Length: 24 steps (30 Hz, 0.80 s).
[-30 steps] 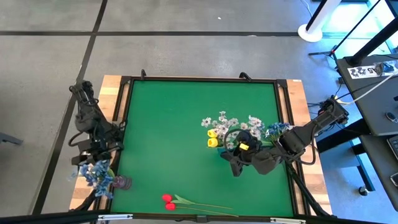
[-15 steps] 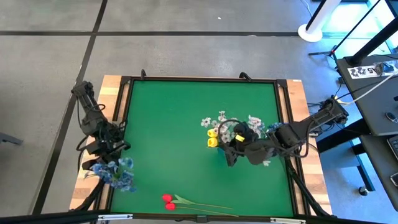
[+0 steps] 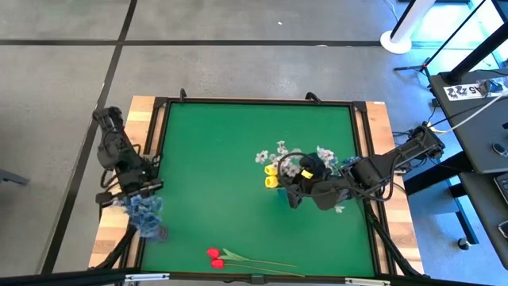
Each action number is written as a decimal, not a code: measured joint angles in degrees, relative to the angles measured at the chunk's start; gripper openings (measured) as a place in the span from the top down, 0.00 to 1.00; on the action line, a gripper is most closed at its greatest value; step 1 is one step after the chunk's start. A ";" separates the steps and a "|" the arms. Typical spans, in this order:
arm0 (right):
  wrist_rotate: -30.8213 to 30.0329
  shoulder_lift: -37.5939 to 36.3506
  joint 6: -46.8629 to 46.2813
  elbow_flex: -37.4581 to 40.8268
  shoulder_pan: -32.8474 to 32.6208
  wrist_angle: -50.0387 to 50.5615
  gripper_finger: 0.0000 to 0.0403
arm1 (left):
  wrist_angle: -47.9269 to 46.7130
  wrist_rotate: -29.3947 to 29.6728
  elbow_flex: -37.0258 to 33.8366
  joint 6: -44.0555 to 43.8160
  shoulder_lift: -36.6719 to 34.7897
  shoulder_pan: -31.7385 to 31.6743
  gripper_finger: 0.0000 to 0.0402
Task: Sort flowers into vase by color
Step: Put the left blue flowers into the violet vase, then put the blue flowers into the violet vase
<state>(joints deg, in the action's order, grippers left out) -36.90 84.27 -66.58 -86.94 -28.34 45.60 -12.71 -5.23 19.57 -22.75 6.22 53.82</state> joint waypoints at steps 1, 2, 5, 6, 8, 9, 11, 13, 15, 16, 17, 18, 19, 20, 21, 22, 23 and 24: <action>-0.41 0.00 0.02 0.00 0.00 0.04 0.58 | -2.46 -0.04 0.65 -2.57 0.04 0.01 0.79; -0.61 0.00 0.17 0.00 0.00 0.04 0.55 | -4.61 -0.12 1.30 -5.17 0.04 0.01 0.77; -0.62 0.00 0.87 0.00 0.00 0.04 0.47 | -10.19 -2.46 2.71 -11.79 0.02 -0.01 0.72; -0.64 0.00 0.97 0.00 0.00 0.06 0.45 | -11.76 -4.60 3.13 -14.13 0.04 0.00 0.70; -0.68 0.00 1.63 0.00 0.00 0.15 0.41 | -13.18 -9.86 4.26 -19.43 0.04 0.01 0.69; -0.88 0.00 2.11 0.00 0.00 0.35 0.39 | -13.56 -12.22 4.91 -21.91 0.02 0.01 0.69; -1.25 0.00 2.43 0.00 0.00 0.55 0.36 | -15.60 -15.32 5.91 -26.77 0.00 0.01 0.69; -1.56 0.00 2.55 0.00 0.00 0.57 0.35 | -19.60 -17.64 7.03 -32.06 0.04 0.01 0.70; -1.77 0.00 2.68 0.00 0.00 0.55 0.34 | -24.44 -19.21 8.65 -36.67 0.02 0.01 0.72; -2.09 0.00 2.89 0.00 -0.02 0.57 0.33 | -27.20 -19.34 9.65 -38.43 0.02 0.01 0.72; -2.14 0.00 3.20 0.00 -0.09 0.55 0.33 | -29.79 -19.32 10.68 -40.35 0.02 0.01 0.72; -2.15 0.00 3.86 0.00 -0.11 0.50 0.33 | -32.18 -19.23 11.88 -42.09 0.04 0.01 0.72; -2.20 0.00 4.47 0.00 -0.11 0.48 0.33 | -34.54 -19.06 13.23 -43.60 0.03 0.01 0.72; -2.63 0.00 5.53 0.00 -0.11 0.48 0.33 | -37.08 -18.70 14.71 -44.97 0.02 0.01 0.73; -3.34 0.00 6.32 0.00 -0.11 0.46 0.33 | -39.69 -18.10 16.27 -46.64 0.04 0.01 0.73; -4.51 0.01 7.05 0.00 -0.11 0.43 0.33 | -42.32 -17.52 18.04 -48.61 0.15 0.00 0.73; -5.80 0.17 7.16 -0.02 -0.11 0.37 0.33 | -44.99 -17.03 20.06 -50.97 0.42 0.01 0.73; -7.25 0.31 7.10 -0.02 -0.11 0.25 0.33 | -47.28 -16.44 22.30 -53.12 0.84 -0.01 0.73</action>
<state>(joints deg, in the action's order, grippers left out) -44.15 84.58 -59.48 -86.96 -28.45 45.86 -59.99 -21.67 41.87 -75.87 7.06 53.81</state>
